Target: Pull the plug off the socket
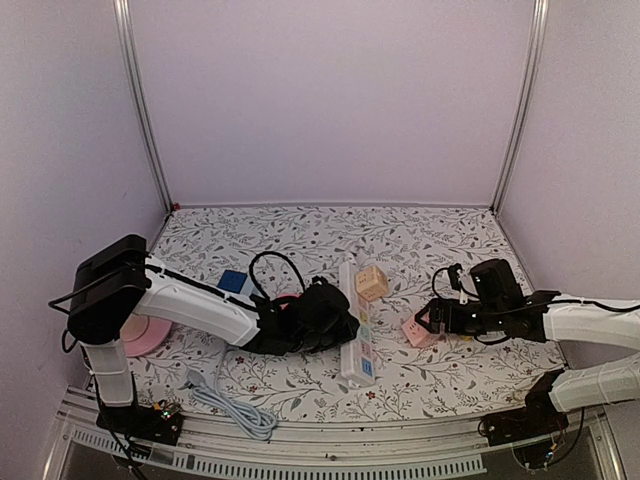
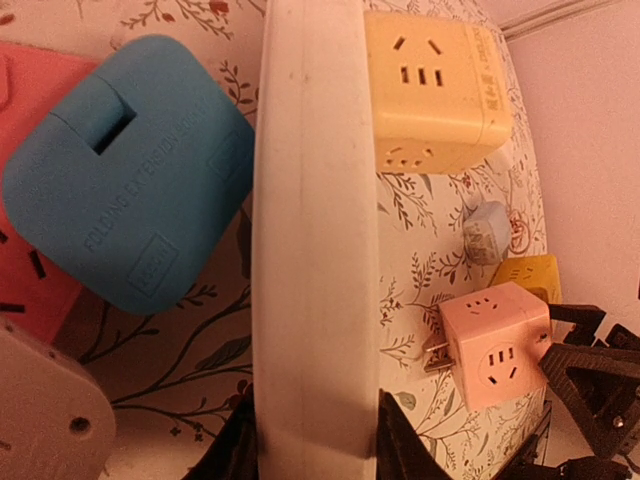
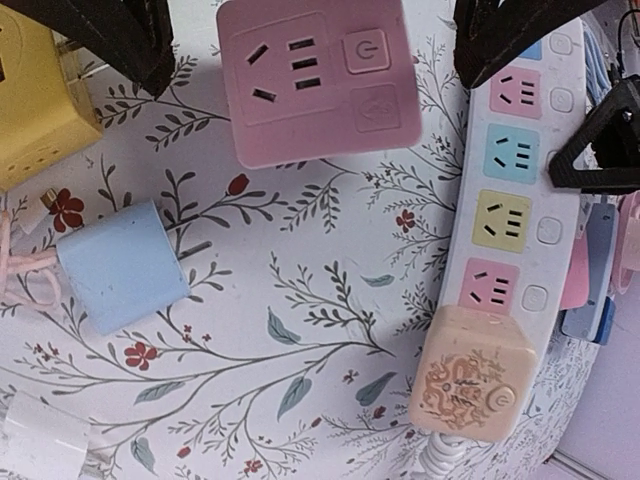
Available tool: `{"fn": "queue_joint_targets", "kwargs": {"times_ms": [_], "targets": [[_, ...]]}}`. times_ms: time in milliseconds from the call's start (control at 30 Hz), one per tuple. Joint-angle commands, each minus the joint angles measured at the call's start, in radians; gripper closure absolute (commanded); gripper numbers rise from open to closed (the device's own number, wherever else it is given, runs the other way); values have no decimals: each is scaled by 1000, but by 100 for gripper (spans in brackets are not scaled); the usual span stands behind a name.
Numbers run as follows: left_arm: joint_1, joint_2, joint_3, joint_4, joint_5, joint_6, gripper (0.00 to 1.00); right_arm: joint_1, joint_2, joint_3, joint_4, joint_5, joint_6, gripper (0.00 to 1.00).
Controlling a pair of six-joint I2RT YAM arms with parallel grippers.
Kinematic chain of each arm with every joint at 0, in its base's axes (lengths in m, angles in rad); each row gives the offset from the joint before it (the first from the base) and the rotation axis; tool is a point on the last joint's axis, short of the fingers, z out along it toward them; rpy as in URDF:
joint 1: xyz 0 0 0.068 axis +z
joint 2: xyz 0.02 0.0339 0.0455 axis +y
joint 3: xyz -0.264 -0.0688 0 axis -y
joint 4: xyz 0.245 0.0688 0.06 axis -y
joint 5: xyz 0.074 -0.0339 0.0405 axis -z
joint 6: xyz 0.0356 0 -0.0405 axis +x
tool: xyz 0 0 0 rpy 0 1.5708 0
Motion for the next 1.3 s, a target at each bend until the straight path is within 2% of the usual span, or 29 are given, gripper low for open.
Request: {"fn": "queue_joint_targets", "kwargs": {"times_ms": [0,167,333,633,833,1067,1167,1267], "targets": [[15,29,-14,-60,-29,62,100,3,-29,50,-12,-5,-11,2],[12,32,-13,-57,-26,61,100,16,-10,74,6,-13,-6,2],[14,31,-15,-56,-27,59,100,84,32,68,50,-25,21,2],[13,27,-22,-55,-29,55,100,115,65,-60,181,-70,118,2],[12,32,-21,-52,-27,57,100,115,31,-62,161,-49,127,2],[12,25,-25,-52,-27,55,100,113,16,-22,85,82,116,2],[13,25,-28,-51,-27,56,100,107,25,-16,73,115,116,5],[13,24,-28,-50,-26,56,100,101,26,-7,74,118,114,14]]}}
